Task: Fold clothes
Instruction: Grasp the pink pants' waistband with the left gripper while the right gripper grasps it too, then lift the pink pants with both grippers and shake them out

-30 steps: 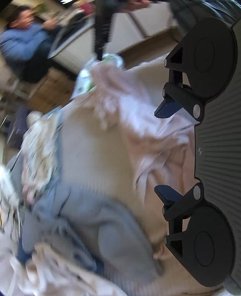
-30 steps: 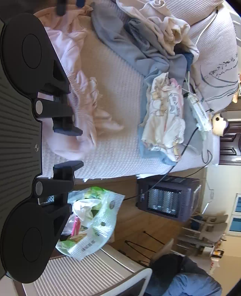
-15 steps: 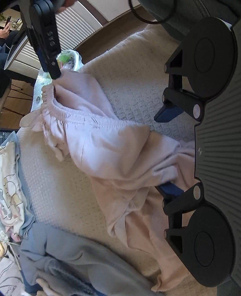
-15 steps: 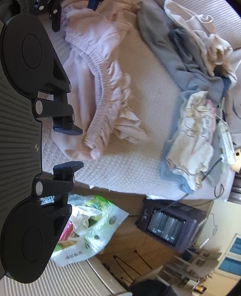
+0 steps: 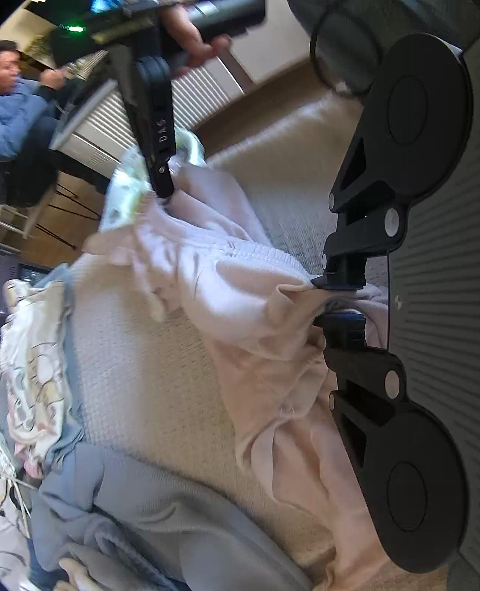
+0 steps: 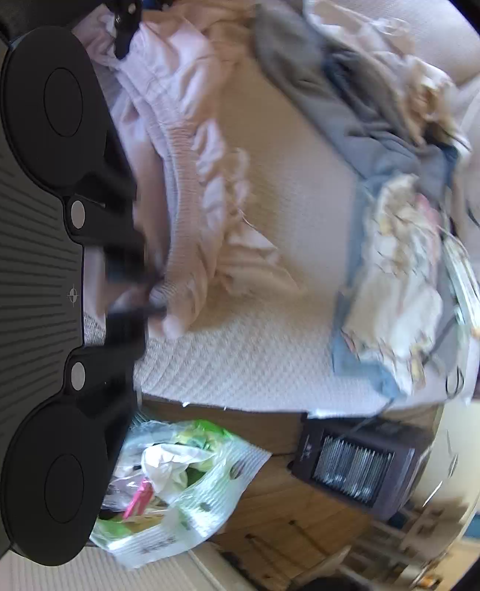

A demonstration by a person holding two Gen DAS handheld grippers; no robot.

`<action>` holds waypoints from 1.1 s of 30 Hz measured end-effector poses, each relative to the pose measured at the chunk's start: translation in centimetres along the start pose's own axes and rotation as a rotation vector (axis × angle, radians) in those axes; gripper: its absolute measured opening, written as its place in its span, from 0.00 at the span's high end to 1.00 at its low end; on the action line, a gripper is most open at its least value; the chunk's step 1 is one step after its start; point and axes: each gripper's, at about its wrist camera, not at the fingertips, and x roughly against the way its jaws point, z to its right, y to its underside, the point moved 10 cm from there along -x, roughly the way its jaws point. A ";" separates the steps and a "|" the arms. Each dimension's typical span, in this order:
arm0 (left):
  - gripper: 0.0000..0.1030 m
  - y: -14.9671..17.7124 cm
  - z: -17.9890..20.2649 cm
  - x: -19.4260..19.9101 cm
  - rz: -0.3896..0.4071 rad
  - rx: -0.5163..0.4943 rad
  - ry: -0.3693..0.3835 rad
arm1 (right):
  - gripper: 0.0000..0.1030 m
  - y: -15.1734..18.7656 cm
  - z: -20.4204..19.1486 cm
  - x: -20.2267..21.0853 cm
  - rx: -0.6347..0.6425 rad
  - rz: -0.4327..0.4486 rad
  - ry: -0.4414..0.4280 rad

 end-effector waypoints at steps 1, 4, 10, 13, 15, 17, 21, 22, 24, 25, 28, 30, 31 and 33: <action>0.91 -0.3 -0.3 1.0 0.004 0.001 0.010 | 1.00 -0.2 0.3 0.8 -0.014 0.014 0.002; 0.91 -2.5 -1.8 3.3 0.015 -0.018 0.016 | 1.00 -1.6 0.9 4.5 -0.039 0.099 0.010; 0.89 -4.8 -4.7 3.1 -0.025 -0.088 -0.100 | 0.97 -3.6 -0.1 5.9 -0.003 0.081 -0.073; 0.88 -3.8 -5.3 1.8 -0.054 -0.057 -0.098 | 0.91 -1.9 -2.5 3.8 0.075 0.024 -0.112; 0.83 -3.2 -5.8 1.0 -0.064 -0.056 -0.125 | 0.90 -0.8 -3.9 3.1 0.111 0.007 -0.117; 0.76 -2.9 -6.2 0.7 -0.069 -0.055 -0.150 | 0.73 -0.3 -5.2 2.8 0.158 0.006 -0.127; 0.60 -2.8 -6.2 0.9 -0.057 -0.071 -0.188 | 0.62 0.4 -6.6 1.9 0.260 0.006 -0.105; 0.57 -2.8 -6.2 0.8 -0.054 -0.076 -0.196 | 0.62 0.5 -6.6 1.4 0.266 -0.006 -0.105; 0.57 -3.0 -6.2 0.5 -0.049 -0.082 -0.209 | 0.62 0.8 -6.8 0.5 0.265 -0.032 -0.113; 0.57 -3.0 -6.2 0.4 -0.046 -0.085 -0.206 | 0.62 1.0 -6.9 0.0 0.271 -0.044 -0.113; 0.79 -3.3 -5.9 0.2 -0.034 -0.104 -0.181 | 0.72 1.4 -7.1 -1.2 0.287 -0.079 -0.083; 0.85 -3.8 -5.9 0.5 -0.023 -0.105 -0.159 | 0.85 1.1 -6.6 -1.1 0.261 -0.089 -0.054; 0.85 -4.2 -5.9 0.9 -0.018 -0.103 -0.143 | 0.85 0.8 -6.3 -0.9 0.244 -0.091 -0.048; 0.88 -5.4 -6.0 1.7 -0.006 -0.110 -0.108 | 0.86 -1.1 -5.4 0.8 0.214 -0.054 -0.048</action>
